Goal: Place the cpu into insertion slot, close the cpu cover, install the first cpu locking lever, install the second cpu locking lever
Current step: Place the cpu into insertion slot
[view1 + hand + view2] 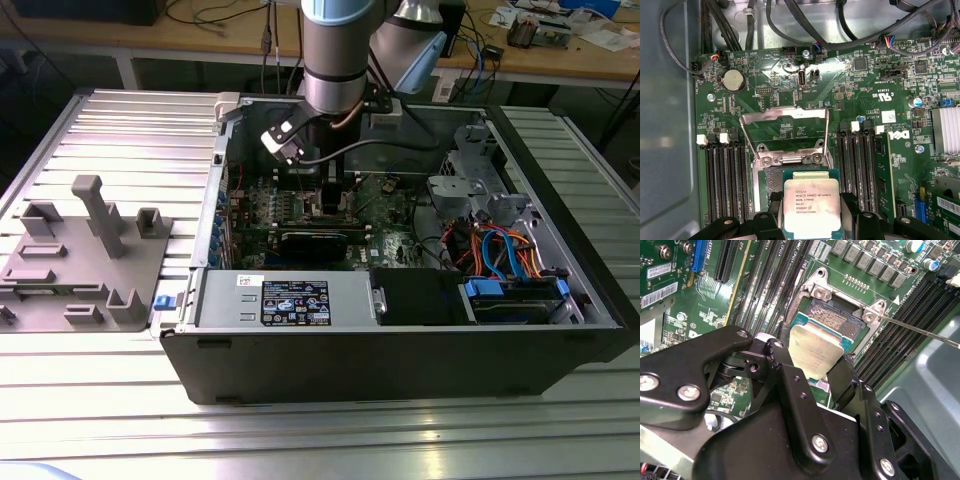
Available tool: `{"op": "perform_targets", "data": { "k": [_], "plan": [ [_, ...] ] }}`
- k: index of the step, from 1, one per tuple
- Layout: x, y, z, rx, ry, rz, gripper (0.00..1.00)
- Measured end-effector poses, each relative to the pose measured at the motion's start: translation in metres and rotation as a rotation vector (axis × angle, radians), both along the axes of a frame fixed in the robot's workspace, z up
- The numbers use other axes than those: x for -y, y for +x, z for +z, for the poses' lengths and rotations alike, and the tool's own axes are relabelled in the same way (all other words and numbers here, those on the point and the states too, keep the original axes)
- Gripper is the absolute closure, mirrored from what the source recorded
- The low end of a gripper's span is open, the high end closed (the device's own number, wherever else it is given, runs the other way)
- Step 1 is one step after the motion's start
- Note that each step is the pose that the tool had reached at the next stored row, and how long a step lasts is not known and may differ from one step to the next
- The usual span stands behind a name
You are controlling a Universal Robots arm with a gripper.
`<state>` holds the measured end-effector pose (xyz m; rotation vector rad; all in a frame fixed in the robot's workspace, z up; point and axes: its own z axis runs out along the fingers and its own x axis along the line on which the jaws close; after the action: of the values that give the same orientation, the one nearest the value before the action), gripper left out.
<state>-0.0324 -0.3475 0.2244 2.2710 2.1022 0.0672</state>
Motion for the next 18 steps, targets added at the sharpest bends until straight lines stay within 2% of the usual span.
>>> {"op": "perform_targets", "data": {
  "k": [18],
  "plan": [
    [0.0, 0.0, -0.007, 0.0, 0.0001, 0.0, 0.46]
  ]
}}
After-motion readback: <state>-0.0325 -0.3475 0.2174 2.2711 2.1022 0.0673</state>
